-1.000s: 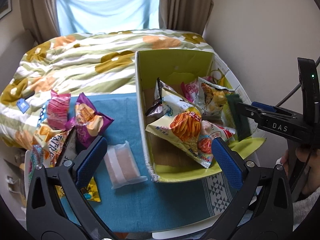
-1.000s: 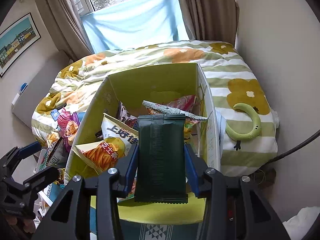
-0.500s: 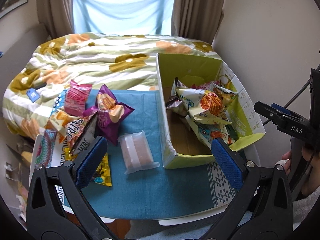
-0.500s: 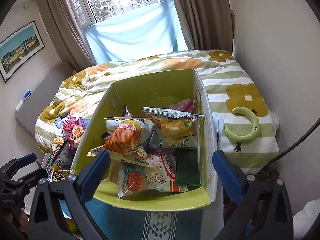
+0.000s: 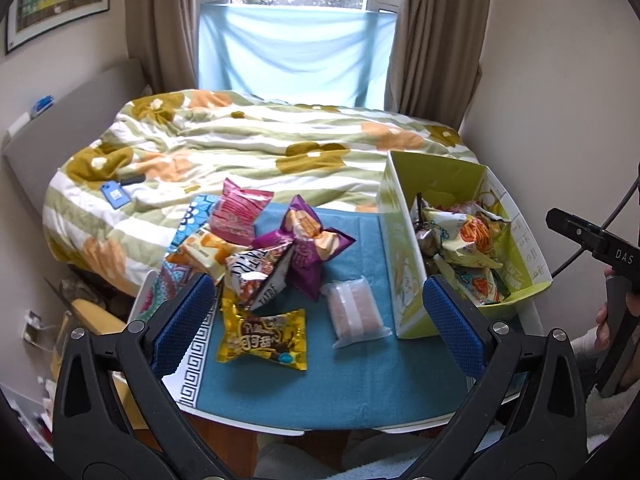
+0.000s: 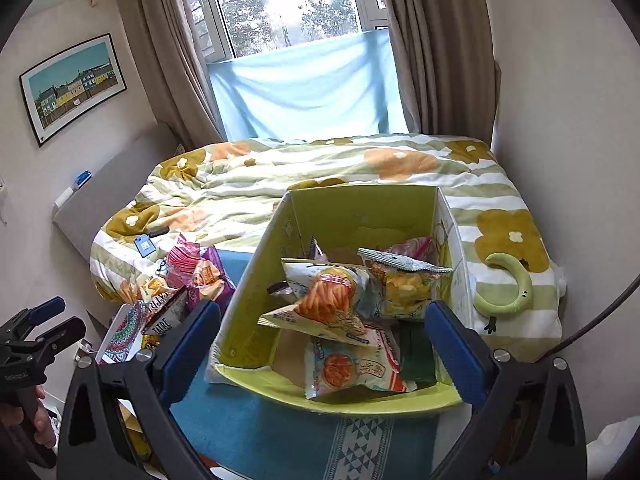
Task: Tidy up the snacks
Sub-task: 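Withdraw both tools from the box back toward the remaining snacks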
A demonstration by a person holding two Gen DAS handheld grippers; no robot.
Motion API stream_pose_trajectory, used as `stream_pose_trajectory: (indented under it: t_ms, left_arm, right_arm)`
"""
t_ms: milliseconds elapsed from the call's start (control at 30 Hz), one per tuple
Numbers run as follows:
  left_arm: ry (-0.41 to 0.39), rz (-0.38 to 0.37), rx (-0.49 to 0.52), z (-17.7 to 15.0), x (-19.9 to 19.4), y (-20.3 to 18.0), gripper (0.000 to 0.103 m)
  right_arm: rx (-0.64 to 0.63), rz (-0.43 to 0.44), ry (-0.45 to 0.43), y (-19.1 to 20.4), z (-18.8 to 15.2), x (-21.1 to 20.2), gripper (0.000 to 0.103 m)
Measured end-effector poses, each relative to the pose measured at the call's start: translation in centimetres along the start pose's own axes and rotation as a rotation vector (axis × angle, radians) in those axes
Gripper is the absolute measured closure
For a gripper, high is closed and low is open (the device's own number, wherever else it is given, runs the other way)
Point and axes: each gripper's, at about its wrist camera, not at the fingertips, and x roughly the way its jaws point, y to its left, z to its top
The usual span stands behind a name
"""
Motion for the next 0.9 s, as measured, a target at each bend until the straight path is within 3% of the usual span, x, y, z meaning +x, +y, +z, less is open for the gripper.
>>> stream_pose_trajectory:
  t_ms: [300,467,900]
  left_arm:
    - [-0.008,0.0,0.024,0.1,-1.3,8.0,0.0]
    - [-0.002,-0.037,0.049,0.8,-0.7,11.5,0.0]
    - [0.071,-0.184,0.217,2.2,4.3,15.9,0.0]
  right_arm:
    - [0.051,0.014,-0.026,6.7,-0.8,0.4,0.001]
    - [0.03,-0.03,-0.04,11.4,-1.7,1.0,0.001]
    - [0.052,-0.105,0.01,19.7,-5.3,4.6,0.001]
